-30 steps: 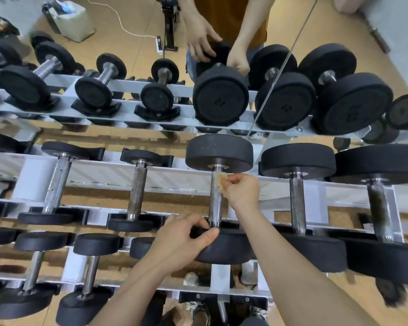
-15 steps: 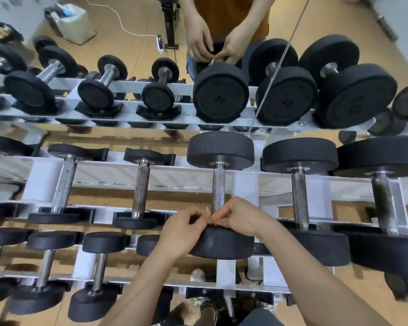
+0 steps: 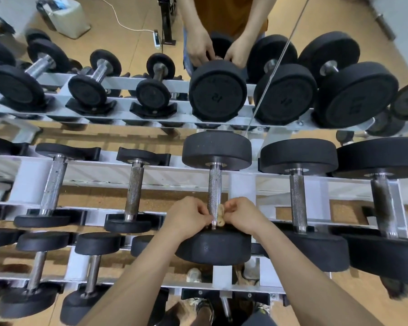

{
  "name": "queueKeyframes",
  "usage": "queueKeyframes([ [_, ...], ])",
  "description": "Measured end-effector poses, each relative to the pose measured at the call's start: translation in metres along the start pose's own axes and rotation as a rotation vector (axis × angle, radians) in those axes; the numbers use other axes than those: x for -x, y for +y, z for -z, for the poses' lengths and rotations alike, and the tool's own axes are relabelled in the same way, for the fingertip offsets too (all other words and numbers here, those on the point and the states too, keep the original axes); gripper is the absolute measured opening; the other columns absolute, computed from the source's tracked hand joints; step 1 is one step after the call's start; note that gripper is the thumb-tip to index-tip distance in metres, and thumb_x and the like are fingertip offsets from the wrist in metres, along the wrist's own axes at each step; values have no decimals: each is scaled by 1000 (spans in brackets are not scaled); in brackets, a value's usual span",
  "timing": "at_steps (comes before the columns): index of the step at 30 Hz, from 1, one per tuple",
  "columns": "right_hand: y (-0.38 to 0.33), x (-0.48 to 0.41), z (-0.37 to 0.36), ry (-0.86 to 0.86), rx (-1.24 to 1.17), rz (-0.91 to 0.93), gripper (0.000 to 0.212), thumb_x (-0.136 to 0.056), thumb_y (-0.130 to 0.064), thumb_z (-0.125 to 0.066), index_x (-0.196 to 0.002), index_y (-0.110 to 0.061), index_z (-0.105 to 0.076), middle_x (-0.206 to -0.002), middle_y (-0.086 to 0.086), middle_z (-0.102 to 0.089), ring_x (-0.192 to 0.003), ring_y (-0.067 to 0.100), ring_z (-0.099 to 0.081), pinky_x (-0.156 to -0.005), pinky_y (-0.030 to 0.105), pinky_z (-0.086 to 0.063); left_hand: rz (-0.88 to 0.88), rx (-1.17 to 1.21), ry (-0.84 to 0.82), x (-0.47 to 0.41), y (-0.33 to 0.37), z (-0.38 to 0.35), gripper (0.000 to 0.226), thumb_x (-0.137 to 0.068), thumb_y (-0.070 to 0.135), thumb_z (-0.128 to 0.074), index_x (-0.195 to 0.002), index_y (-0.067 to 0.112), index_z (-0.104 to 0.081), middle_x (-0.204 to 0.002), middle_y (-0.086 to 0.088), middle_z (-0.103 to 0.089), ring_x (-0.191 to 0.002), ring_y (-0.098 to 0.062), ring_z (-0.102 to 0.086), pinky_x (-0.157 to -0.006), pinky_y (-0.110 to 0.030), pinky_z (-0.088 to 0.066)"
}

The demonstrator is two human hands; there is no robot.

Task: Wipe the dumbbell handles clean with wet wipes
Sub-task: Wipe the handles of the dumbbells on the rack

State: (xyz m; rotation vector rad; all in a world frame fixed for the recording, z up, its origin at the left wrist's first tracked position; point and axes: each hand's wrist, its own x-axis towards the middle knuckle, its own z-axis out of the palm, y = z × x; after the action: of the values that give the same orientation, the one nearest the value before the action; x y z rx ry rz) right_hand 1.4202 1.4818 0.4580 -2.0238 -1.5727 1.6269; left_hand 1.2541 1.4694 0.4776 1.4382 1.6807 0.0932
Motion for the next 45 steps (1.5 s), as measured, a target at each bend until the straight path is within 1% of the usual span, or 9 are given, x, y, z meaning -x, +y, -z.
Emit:
queueKeyframes([
  [7,-19,17,2,-51,176,116,20,-74,-15,-78,-62,-28,-70,-62,-13,-65,-62,0,-58,-64,17,-46,-171,96,42,52,-14,-12,44,-78,69,-47,-101,36,-65,-97,17,-64,-95,-4,-57,-82,-26,-46],
  [10,-20,18,-8,70,178,126,20,-75,-17,-78,-64,-30,-68,-72,-11,-69,-73,5,-64,-72,21,-50,-130,174,93,65,-12,-17,48,-75,64,-63,-115,40,-56,-108,21,-59,-104,2,-50,-85,-13,-39],
  [16,-13,8,-11,286,-172,125,20,-78,-5,-73,-69,-22,-70,-74,-3,-72,-74,12,-67,-74,27,-54,34,281,101,43,-1,-9,38,-81,64,-61,-106,35,-59,-96,18,-66,-93,-1,-61,-88,-31,-50],
  [20,-14,6,-5,237,-581,25,7,-81,-4,-74,-83,-5,-68,-68,5,-64,-54,10,-57,-55,22,-49,23,219,142,11,6,-9,17,-87,42,-66,-95,27,-61,-88,12,-67,-86,-13,-64,-77,-29,-49],
  [25,-19,-1,-3,422,-869,44,13,-85,7,-66,-84,-6,-64,-72,8,-64,-55,10,-60,-58,21,-54,167,571,208,-16,2,-8,17,-91,14,-64,-74,14,-64,-67,-2,-70,-60,-19,-65,-79,-46,-58],
  [33,-23,-3,-1,720,-508,155,23,-84,-4,-66,-73,-24,-63,-79,1,-67,-79,21,-65,-84,43,-54,133,392,421,-9,2,-8,16,-83,27,-70,-73,19,-61,-67,6,-64,-66,-15,-60,-58,-24,-40],
  [38,-25,8,-18,458,49,267,7,-81,-21,-75,-87,-23,-71,-89,-4,-62,-81,11,-58,-75,23,-43,-138,249,474,-6,2,-11,20,-76,8,-71,-80,22,-57,-81,4,-60,-76,-13,-58,-68,-28,-47],
  [41,-27,-2,-8,435,-85,193,9,-79,-11,-74,-78,-20,-73,-77,-6,-69,-71,6,-61,-68,18,-44,-178,200,337,-6,6,-14,13,-76,16,-72,-78,28,-69,-82,10,-66,-77,-5,-62,-76,-25,-50],
  [45,-42,-14,-8,579,-401,128,14,-79,-10,-76,-73,-22,-71,-72,-12,-69,-69,0,-64,-67,13,-46,-134,255,426,-27,22,-5,5,-83,22,-72,-83,25,-76,-86,9,-72,-81,-7,-65,-80,-26,-51],
])
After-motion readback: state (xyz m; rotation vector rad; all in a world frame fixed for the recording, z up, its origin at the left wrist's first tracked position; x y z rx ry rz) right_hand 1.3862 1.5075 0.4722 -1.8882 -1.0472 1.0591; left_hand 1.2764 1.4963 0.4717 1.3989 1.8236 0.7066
